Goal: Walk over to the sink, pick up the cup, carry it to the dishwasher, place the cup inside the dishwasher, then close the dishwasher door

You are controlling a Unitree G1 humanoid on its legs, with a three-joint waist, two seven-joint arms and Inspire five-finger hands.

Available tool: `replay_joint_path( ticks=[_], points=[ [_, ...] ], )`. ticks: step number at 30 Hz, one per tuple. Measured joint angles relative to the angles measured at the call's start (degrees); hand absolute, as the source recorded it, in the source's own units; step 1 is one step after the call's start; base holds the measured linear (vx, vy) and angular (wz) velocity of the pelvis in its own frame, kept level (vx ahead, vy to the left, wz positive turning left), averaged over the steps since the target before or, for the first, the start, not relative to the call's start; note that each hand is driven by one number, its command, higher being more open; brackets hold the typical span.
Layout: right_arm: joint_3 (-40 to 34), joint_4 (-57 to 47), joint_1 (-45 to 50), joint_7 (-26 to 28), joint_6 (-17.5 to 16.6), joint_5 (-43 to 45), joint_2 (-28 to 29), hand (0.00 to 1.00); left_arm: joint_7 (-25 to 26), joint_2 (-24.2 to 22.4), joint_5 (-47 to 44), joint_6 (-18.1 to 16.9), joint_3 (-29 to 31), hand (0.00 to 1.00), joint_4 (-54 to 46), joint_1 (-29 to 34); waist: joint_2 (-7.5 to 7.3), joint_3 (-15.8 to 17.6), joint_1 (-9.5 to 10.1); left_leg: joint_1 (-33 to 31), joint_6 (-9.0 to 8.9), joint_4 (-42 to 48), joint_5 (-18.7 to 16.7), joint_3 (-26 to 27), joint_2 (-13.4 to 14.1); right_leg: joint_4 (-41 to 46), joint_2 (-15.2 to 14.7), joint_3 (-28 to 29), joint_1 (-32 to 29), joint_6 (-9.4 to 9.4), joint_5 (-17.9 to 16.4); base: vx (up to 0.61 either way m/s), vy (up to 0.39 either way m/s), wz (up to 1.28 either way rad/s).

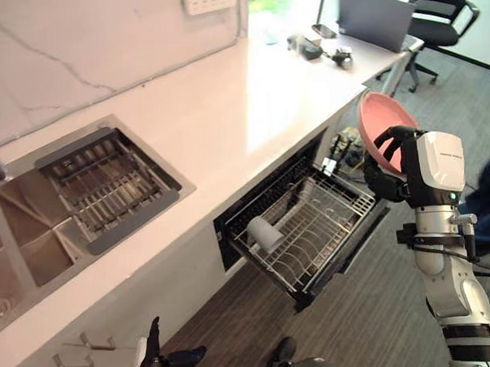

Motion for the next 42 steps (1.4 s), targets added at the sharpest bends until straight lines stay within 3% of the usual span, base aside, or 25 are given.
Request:
replay_joint_path(
  ticks=[5,8,11,14,17,23,32,33,42],
  points=[
    [0.1,0.3,2.4,3.6,0.0,-1.0,1.6,0.00,0.6,-0.2,2.0,-1.2,1.1,1.00,1.6,0.1,-0.44,0.3,0.13,-0.5,-0.61,-2.0,0.4,-1.5,-0.6,0.0,-0.2,-1.2,-0.6,0.51,-0.1,-0.06,0.066,0.11],
    [0.2,0.6,2.4,4.3,-0.3,-1.7,4.4,0.00,1.3,-0.4,2.2,-1.2,2.0,1.00,2.9,0.6,-0.76,0.3,0.64,-1.9,0.02,-2.6,0.9,-1.5,-1.0,0.0,-0.8,-2.1,-1.7,1.65,-0.1,-0.07,0.105,0.06],
    [1.2,4.3,2.4,4.4,0.1,-1.7,5.2,0.00,1.7,-0.4,2.2,-2.0,2.5,1.00,4.1,0.2,-0.70,0.2,0.71,-3.7,0.21,-2.0,1.2,-3.7,-1.2,1.5,-1.8,-3.6,-2.8,0.43,0.3,-0.01,0.086,0.30],
    [3.2,10.0,0.8,4.2,2.7,-1.7,5.5,0.00,1.6,-0.3,2.0,-3.5,2.0,1.00,4.1,-0.9,-0.79,0.7,0.82,-7.6,0.74,-1.7,1.8,-6.1,-1.8,0.3,-2.5,-5.4,-5.0,-0.27,1.5,-0.02,0.097,0.39],
    [4.4,15.0,-2.7,1.7,6.8,-1.6,6.2,0.00,1.5,-0.4,1.6,-4.8,1.8,1.00,4.2,-4.1,-0.69,4.4,0.90,-11.8,1.77,-1.6,2.8,-8.6,-2.8,0.3,-3.9,-7.4,-7.9,-0.56,2.5,-0.04,0.151,0.42],
    [5.7,22.0,-11.5,-5.0,13.0,1.6,6.1,0.00,1.5,0.2,-3.3,-6.2,0.3,1.00,4.0,-9.0,0.98,11.3,1.29,-18.8,2.65,0.9,4.2,-13.7,-4.0,0.3,-5.8,-7.5,-11.4,-0.63,4.1,0.00,0.183,0.45],
    [9.5,33.6,-23.0,-9.0,14.6,12.1,0.5,0.00,2.7,0.4,-5.8,-6.8,-2.7,1.00,3.8,-10.2,4.07,16.2,2.55,-21.8,4.31,0.5,5.0,-16.7,-6.2,0.3,-8.0,-8.5,-13.1,0.22,5.6,-0.02,0.191,0.19],
    [9.5,34.7,-23.9,-9.2,14.6,13.9,0.4,1.00,2.7,0.4,-5.8,-6.8,-2.9,1.00,3.9,-10.4,4.13,16.6,2.58,-21.9,4.65,0.1,5.2,-16.8,-6.6,0.2,-8.2,-8.3,-13.3,0.35,5.8,-0.04,0.202,0.07],
    [9.4,38.9,-27.7,-9.3,15.3,22.3,-0.5,1.00,3.2,0.5,-7.1,-7.8,-5.4,1.00,3.6,-12.6,4.69,17.8,2.64,-23.3,5.62,-0.2,5.8,-17.6,-7.6,0.0,-9.2,-6.8,-14.4,0.96,6.8,-0.03,0.130,0.06]
  ],
)
